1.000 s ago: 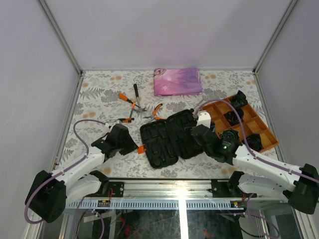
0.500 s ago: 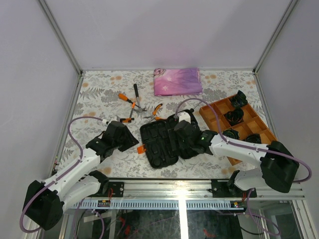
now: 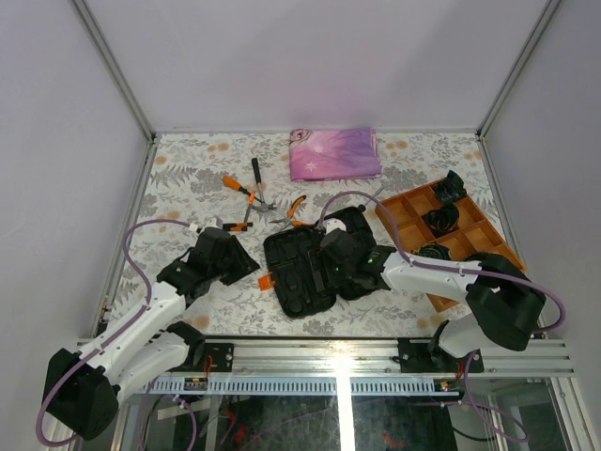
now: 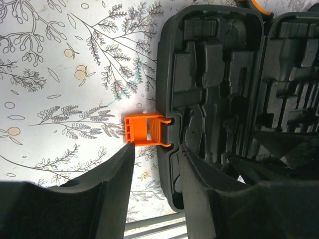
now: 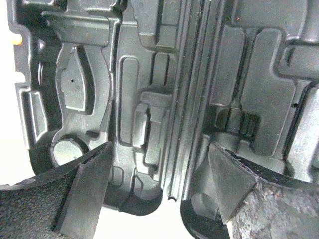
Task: Sort the tools into containers
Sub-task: Open the storage box at the center of the board.
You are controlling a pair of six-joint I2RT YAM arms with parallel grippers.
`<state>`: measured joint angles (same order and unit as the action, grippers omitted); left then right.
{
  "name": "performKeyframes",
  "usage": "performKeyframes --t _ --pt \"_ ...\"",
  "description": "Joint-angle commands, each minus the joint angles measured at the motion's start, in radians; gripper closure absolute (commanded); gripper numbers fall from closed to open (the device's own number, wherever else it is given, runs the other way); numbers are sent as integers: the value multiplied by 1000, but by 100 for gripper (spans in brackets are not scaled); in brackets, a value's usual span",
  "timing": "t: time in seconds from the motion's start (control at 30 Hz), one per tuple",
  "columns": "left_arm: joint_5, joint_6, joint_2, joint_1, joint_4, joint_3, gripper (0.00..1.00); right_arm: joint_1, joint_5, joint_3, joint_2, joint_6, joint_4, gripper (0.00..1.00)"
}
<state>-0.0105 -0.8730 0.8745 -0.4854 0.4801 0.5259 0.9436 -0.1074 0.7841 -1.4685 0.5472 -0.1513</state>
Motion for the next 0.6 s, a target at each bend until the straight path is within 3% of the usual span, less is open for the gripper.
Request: performKeyframes --t 0.0,0.4,0.57 --pt "19 25 3 13 3 16 60 11 83 -9 -2 50 51 18" --pt "60 85 13 15 -21 47 58 116 126 18 10 89 -8 22" --pt "61 98 15 15 -23 42 57 118 22 11 109 99 -67 22"
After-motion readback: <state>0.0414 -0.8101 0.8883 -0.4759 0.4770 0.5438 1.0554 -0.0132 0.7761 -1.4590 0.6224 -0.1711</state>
